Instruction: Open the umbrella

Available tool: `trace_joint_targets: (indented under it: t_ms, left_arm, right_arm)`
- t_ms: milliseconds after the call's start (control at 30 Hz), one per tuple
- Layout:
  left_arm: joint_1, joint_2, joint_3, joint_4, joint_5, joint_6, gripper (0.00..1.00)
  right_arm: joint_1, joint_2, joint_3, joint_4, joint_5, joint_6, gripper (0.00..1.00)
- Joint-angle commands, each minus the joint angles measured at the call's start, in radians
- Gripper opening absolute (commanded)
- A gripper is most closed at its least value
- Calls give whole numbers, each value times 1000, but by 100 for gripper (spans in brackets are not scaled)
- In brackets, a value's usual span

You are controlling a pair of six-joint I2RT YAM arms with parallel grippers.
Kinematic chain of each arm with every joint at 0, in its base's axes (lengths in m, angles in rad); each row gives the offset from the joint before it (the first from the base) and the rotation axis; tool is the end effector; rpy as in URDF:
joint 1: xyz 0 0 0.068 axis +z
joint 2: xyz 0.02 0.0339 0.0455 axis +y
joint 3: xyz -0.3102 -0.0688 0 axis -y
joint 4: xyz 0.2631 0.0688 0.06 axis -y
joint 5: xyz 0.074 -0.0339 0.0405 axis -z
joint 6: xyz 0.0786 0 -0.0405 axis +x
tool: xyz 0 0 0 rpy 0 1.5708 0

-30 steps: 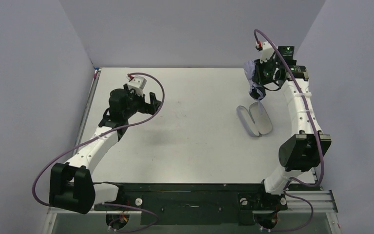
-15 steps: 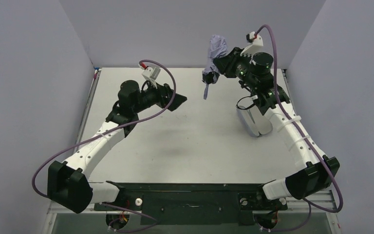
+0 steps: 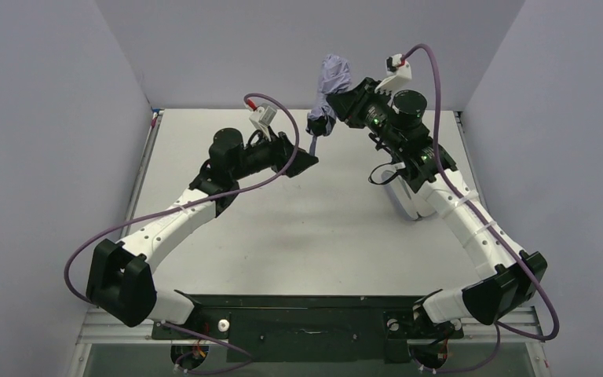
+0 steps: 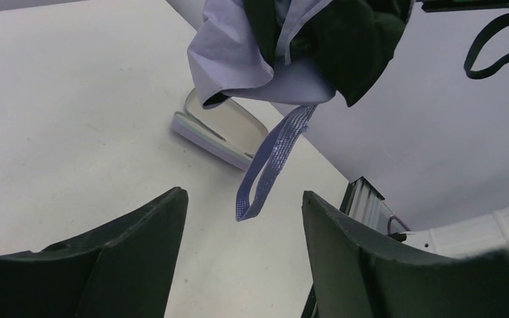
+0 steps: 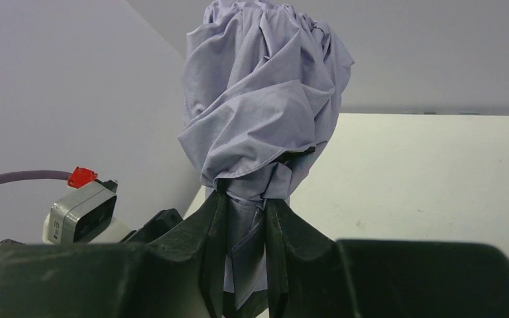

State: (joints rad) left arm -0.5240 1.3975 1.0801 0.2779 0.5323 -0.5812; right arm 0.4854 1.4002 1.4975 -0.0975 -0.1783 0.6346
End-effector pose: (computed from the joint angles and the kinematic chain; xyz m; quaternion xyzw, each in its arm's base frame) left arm 0.3063 -0.2231 0.3883 0.1623 0.7005 -0.5123 0.4696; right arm 0.3249 0.1872 0.5044 -0.0103 0.7071 0.4274 0.5632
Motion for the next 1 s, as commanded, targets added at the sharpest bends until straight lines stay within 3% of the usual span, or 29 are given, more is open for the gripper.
trace_joint_targets:
  t_ms: [0,67,200,300,367,967]
  left_arm:
    - [-9,-1,47,115,60,-22,52]
    - [-11,-6,43,128,74,1,40]
    - [-13,-18,38,134,79,24,26]
    - [-15,-22,35,126,93,30,7]
    - [-18,-30,24,123,97,29,0]
    - [-97,-158,-173,-4,107,141,0]
  right_arm:
    - [6,-76,1,141,7,14,0]
    - [6,-80,-7,142,2,14,0]
    - [5,-91,-17,142,-4,15,0]
    - [5,-98,-18,152,-11,16,0]
    - [3,-99,-16,155,-9,12,0]
    - [-82,-84,35,206,-43,-5,0]
